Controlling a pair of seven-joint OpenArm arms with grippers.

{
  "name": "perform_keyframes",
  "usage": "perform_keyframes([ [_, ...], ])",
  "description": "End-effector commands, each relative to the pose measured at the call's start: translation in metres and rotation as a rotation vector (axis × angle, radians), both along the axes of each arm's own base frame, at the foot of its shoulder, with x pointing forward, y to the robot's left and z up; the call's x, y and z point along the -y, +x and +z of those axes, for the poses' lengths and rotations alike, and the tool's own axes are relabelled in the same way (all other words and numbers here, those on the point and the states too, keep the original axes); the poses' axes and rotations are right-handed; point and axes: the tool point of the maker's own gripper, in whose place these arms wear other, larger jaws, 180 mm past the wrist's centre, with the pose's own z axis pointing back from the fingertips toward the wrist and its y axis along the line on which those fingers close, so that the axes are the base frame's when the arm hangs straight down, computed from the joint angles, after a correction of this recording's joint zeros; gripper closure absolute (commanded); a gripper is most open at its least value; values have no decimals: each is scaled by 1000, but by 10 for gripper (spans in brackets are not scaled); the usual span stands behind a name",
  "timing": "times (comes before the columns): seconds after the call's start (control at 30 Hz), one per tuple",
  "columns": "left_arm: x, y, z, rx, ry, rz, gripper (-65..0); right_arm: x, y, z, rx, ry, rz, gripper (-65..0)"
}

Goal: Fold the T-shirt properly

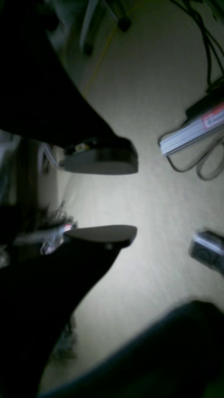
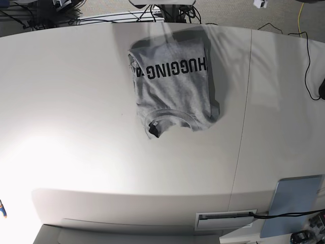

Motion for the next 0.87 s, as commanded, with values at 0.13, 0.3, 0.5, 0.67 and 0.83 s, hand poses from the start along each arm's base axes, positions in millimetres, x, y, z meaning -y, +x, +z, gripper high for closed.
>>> perform_keyframes([
  [0.13, 8, 7, -26, -37, -15, 33, -188, 9, 17, -27, 26, 51, -71, -260],
  [0.3, 28, 22, -51, -70, 51, 13, -188, 11, 53, -42, 88, 47, -56, -260],
  [0.5, 49, 30, -68, -85, 111, 1, -188, 3, 77, -49, 122, 50, -11, -260],
  [0.67, 57, 33, -72, -92, 127, -8, -187, 6, 83, -49, 162, 31, 7, -260],
  [0.83, 57, 34, -72, -86, 130, -17, -187, 6, 83, -49, 161, 32, 6, -260],
])
